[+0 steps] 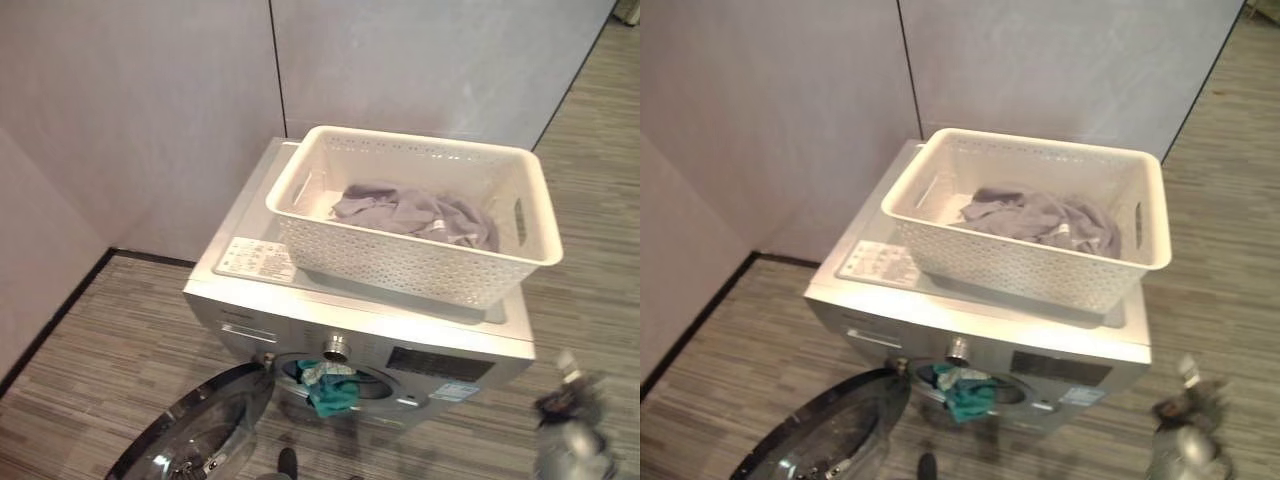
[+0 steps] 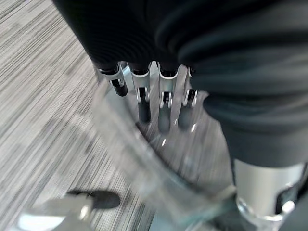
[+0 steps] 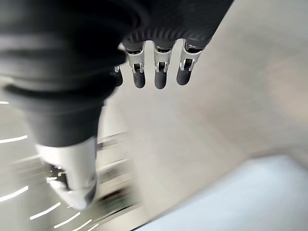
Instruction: Grab the laundry basket,head to the washer,open it,put in the laundry and shut it.
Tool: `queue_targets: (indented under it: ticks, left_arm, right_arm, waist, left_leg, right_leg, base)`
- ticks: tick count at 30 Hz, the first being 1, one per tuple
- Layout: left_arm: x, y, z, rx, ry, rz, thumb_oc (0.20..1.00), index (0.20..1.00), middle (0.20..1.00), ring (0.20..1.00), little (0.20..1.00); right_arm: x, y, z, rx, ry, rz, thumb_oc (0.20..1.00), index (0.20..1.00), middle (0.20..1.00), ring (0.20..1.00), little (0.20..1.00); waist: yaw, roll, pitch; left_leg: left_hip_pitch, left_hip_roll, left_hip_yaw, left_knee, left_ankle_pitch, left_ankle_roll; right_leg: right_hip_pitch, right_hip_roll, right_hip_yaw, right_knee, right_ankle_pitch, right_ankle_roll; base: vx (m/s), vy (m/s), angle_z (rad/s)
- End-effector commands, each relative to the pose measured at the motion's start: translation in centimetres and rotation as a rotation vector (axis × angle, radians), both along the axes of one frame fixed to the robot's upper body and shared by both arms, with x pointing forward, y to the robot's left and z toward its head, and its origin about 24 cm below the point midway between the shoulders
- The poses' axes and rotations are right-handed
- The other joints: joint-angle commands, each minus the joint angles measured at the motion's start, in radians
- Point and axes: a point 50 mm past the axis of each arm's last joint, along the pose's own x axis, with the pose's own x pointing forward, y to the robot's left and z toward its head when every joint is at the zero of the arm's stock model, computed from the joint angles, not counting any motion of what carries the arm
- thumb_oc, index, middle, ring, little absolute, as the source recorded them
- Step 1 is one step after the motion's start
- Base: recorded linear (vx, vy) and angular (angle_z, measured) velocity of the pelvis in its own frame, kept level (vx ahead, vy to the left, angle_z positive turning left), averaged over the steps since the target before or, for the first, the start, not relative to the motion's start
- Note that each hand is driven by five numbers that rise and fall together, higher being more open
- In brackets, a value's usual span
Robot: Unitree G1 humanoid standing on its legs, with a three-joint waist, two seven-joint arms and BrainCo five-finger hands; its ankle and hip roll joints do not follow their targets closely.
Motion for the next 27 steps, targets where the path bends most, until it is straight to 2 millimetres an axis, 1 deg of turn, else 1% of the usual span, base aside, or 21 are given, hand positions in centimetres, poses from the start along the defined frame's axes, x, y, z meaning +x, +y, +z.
queue_targets:
  ticks: [1, 2, 3, 4, 5, 6, 7, 8, 9, 10, 11, 13, 14, 15, 16, 17, 19, 20, 21, 22, 27]
  left_arm:
    - [0.4, 1.5, 0.4, 0.089, 0.032, -0.063, 1.000, 1.000, 1.000, 1.000, 1.000]
    - [0.8, 1.6, 0.5, 0.094, 0.024, -0.081, 1.000, 1.000, 1.000, 1.000, 1.000]
    - [0.8, 1.6, 0.5, 0.093, 0.023, -0.081, 1.000, 1.000, 1.000, 1.000, 1.000]
    - [0.7, 1.6, 0.5, 0.092, 0.032, -0.103, 1.000, 1.000, 1.000, 1.000, 1.000]
    - [0.7, 1.5, 0.5, 0.090, 0.031, -0.101, 1.000, 1.000, 1.000, 1.000, 1.000]
    - [0.8, 1.6, 0.5, 0.090, 0.033, -0.109, 1.000, 1.000, 1.000, 1.000, 1.000]
    - [0.7, 1.4, 0.4, 0.086, 0.047, -0.134, 1.000, 1.000, 1.000, 1.000, 1.000]
    - [0.7, 1.3, 0.4, 0.083, 0.046, -0.129, 1.000, 1.000, 1.000, 1.000, 1.000]
    - [0.6, 1.3, 0.4, 0.082, 0.054, -0.150, 1.000, 1.000, 1.000, 1.000, 1.000]
    - [0.6, 1.1, 0.3, 0.073, 0.054, -0.178, 1.000, 1.000, 1.000, 1.000, 1.000]
    - [0.6, 1.0, 0.3, 0.071, 0.054, -0.175, 1.000, 1.000, 1.000, 1.000, 1.000]
    - [0.7, 1.6, 0.5, 0.081, 0.058, -0.192, 1.000, 1.000, 1.000, 1.000, 1.000]
    - [0.5, 2.1, 0.5, 0.080, 0.062, -0.167, 1.000, 1.000, 1.000, 1.000, 1.000]
    - [0.5, 1.8, 0.4, 0.072, 0.060, -0.161, 1.000, 1.000, 1.000, 1.000, 1.000]
    - [0.4, 2.0, 0.4, 0.070, 0.068, -0.150, 1.000, 1.000, 1.000, 1.000, 1.000]
    - [0.5, 1.8, 0.4, 0.063, 0.066, -0.146, 1.000, 1.000, 1.000, 1.000, 1.000]
    - [0.3, 1.7, 0.2, 0.055, 0.081, -0.146, 1.000, 1.000, 1.000, 1.000, 1.000]
    - [0.3, 1.6, 0.2, 0.053, 0.080, -0.145, 1.000, 1.000, 1.000, 1.000, 1.000]
    - [-0.6, 1.4, -0.1, 0.032, 0.117, -0.140, 1.000, 1.000, 1.000, 1.000, 1.000]
    - [-0.6, 1.4, -0.1, 0.032, 0.117, -0.140, 1.000, 1.000, 1.000, 1.000, 1.000]
    - [-2.3, 1.6, -0.3, 0.006, 0.166, -0.104, 1.000, 1.000, 1.000, 1.000, 1.000]
  right_arm:
    - [-0.5, -2.4, 8.7, -0.389, -0.128, -0.141, 1.000, 1.000, 1.000, 1.000, 1.000]
    - [0.4, -1.6, 13.6, -0.566, -0.216, -0.101, 1.000, 1.000, 1.000, 1.000, 1.000]
    - [0.4, -1.6, 13.7, -0.567, -0.216, -0.101, 1.000, 1.000, 1.000, 1.000, 1.000]
    - [1.1, -0.2, 18.6, -0.695, -0.358, -0.073, 1.000, 1.000, 1.000, 1.000, 1.000]
    - [1.2, -0.2, 18.6, -0.697, -0.360, -0.071, 1.000, 1.000, 1.000, 1.000, 1.000]
    - [1.6, 0.9, 20.6, -0.759, -0.407, -0.036, 1.000, 1.000, 1.000, 1.000, 1.000]
    - [2.4, 3.0, 24.2, -0.847, -0.514, 0.024, 1.000, 1.000, 1.000, 1.000, 1.000]
    - [2.6, 3.2, 24.3, -0.849, -0.518, 0.028, 1.000, 1.000, 1.000, 1.000, 1.000]
    - [3.0, 3.7, 26.2, -0.906, -0.522, 0.034, 1.000, 1.000, 1.000, 1.000, 1.000]
    - [4.9, 4.6, 29.6, -1.048, -0.407, 0.076, 1.000, 1.000, 1.000, 1.000, 1.000]
    - [5.0, 4.7, 29.7, -1.049, -0.409, 0.079, 1.000, 1.000, 1.000, 1.000, 1.000]
    - [7.6, 3.9, 31.6, -1.115, -0.185, 0.096, 1.000, 1.000, 1.000, 1.000, 1.000]
    - [10.7, 3.6, 32.3, -1.129, 0.032, 0.162, 1.000, 1.000, 1.000, 1.000, 1.000]
    - [10.9, 4.0, 32.7, -1.138, 0.028, 0.167, 1.000, 1.000, 1.000, 1.000, 1.000]
    - [13.3, 2.7, 31.3, -1.093, 0.280, 0.189, 1.000, 1.000, 1.000, 1.000, 1.000]
    - [13.4, 2.9, 31.6, -1.100, 0.277, 0.191, 1.000, 1.000, 1.000, 1.000, 1.000]
    - [15.3, 2.8, 29.6, -1.096, 0.473, 0.233, 1.000, 1.000, 1.000, 1.000, 1.000]
    - [15.3, 2.9, 29.7, -1.098, 0.473, 0.234, 1.000, 1.000, 1.000, 1.000, 1.000]
    - [16.5, 2.0, 26.4, -1.043, 0.672, 0.281, 1.000, 1.000, 1.000, 1.000, 1.000]
    - [16.5, 2.0, 26.4, -1.043, 0.672, 0.281, 1.000, 1.000, 1.000, 1.000, 1.000]
    - [17.2, 1.8, 21.7, -1.049, 0.884, 0.398, 1.000, 1.000, 1.000, 1.000, 1.000]
  waist:
    - [0.031, -0.036, -0.062]
    - [0.039, -0.045, -0.072]
    - [0.038, -0.044, -0.071]
    - [0.052, -0.057, -0.080]
    - [0.049, -0.056, -0.080]
    - [0.057, -0.062, -0.084]
    - [0.069, -0.074, -0.094]
    - [0.063, -0.071, -0.092]
    - [0.078, -0.083, -0.100]
    - [0.090, -0.097, -0.103]
    - [0.087, -0.095, -0.103]
    - [0.115, -0.129, -0.105]
    - [0.122, -0.148, -0.102]
    - [0.116, -0.140, -0.100]
    - [0.127, -0.155, -0.099]
    - [0.123, -0.149, -0.097]
    - [0.126, -0.155, -0.096]
    - [0.124, -0.153, -0.096]
    - [0.126, -0.158, -0.093]
    - [0.126, -0.158, -0.093]
    - [0.132, -0.161, -0.081]
  left_leg:
    - [-0.059, 0.062, -0.003, 0.078, -0.096, -0.028]
    - [-0.056, 0.058, -0.006, 0.071, -0.098, -0.026]
    - [-0.055, 0.058, -0.006, 0.071, -0.098, -0.026]
    - [-0.050, 0.055, -0.009, 0.066, -0.098, -0.026]
    - [-0.050, 0.055, -0.009, 0.065, -0.098, -0.026]
    - [-0.049, 0.054, -0.012, 0.063, -0.098, -0.026]
    - [-0.048, 0.053, -0.017, 0.060, -0.098, -0.027]
    - [-0.048, 0.053, -0.019, 0.060, -0.098, -0.027]
    - [-0.047, 0.053, -0.023, 0.059, -0.098, -0.028]
    - [-0.046, 0.052, -0.028, 0.056, -0.096, -0.030]
    - [-0.045, 0.052, -0.028, 0.056, -0.096, -0.030]
    - [-0.049, 0.054, -0.035, 0.057, -0.092, -0.034]
    - [-0.044, 0.057, -0.038, 0.054, -0.093, -0.038]
    - [-0.043, 0.057, -0.038, 0.054, -0.093, -0.038]
    - [-0.048, 0.062, -0.044, 0.053, -0.086, -0.042]
    - [-0.048, 0.062, -0.045, 0.053, -0.086, -0.042]
    - [-0.052, 0.067, -0.050, 0.047, -0.079, -0.045]
    - [-0.052, 0.067, -0.050, 0.047, -0.079, -0.045]
    - [-0.057, 0.072, -0.061, 0.039, -0.072, -0.048]
    - [-0.057, 0.072, -0.061, 0.039, -0.072, -0.048]
    - [-0.065, 0.079, -0.069, 0.029, -0.063, -0.053]
  right_leg:
    - [-0.083, -0.177, -0.072, 0.105, -0.074, 0.132]
    - [-0.083, -0.179, -0.078, 0.103, -0.071, 0.136]
    - [-0.083, -0.179, -0.079, 0.104, -0.071, 0.137]
    - [-0.078, -0.182, -0.088, 0.102, -0.068, 0.141]
    - [-0.078, -0.182, -0.088, 0.102, -0.068, 0.142]
    - [-0.077, -0.182, -0.093, 0.103, -0.067, 0.143]
    - [-0.073, -0.183, -0.103, 0.102, -0.067, 0.144]
    - [-0.072, -0.183, -0.104, 0.102, -0.068, 0.144]
    - [-0.068, -0.183, -0.111, 0.100, -0.067, 0.145]
    - [-0.062, -0.184, -0.123, 0.098, -0.064, 0.147]
    - [-0.062, -0.184, -0.123, 0.098, -0.064, 0.147]
    - [-0.060, -0.184, -0.135, 0.098, -0.058, 0.146]
    - [-0.054, -0.183, -0.143, 0.096, -0.058, 0.144]
    - [-0.053, -0.183, -0.143, 0.096, -0.058, 0.144]
    - [-0.053, -0.179, -0.154, 0.095, -0.054, 0.142]
    - [-0.052, -0.179, -0.155, 0.095, -0.054, 0.142]
    - [-0.052, -0.174, -0.165, 0.094, -0.055, 0.140]
    - [-0.051, -0.174, -0.166, 0.094, -0.055, 0.140]
    - [-0.045, -0.169, -0.183, 0.087, -0.055, 0.137]
    - [-0.045, -0.169, -0.183, 0.087, -0.055, 0.137]
    - [-0.052, -0.157, -0.191, 0.083, -0.060, 0.133]
  base:
    - [0.02, 0.071, 0.17]
    - [-0.01, 0.031, 0.13]
    - [0.00, 0.051, 0.10]
    - [0.00, 0.022, 0.03]
    - [-0.01, 0.033, 0.04]
    - [-0.02, 0.027, 0.10]
    - [-0.02, 0.027, 0.12]
    - [-0.01, 0.017, 0.13]
    - [-0.02, 0.016, 0.15]
    - [-0.02, 0.016, 0.17]
    - [-0.03, 0.015, 0.19]
    - [-0.04, -0.003, 0.20]
    - [-0.03, -0.004, 0.24]
    - [-0.03, 0.000, 0.25]
    - [-0.02, 0.002, 0.15]
    - [-0.03, 0.003, 0.16]
    - [-0.01, 0.002, 0.18]
    - [0.00, 0.001, 0.16]
    - [0.00, -0.001, 0.13]
    - [0.00, -0.002, 0.05]
    - [0.00, -0.010, 0.24]
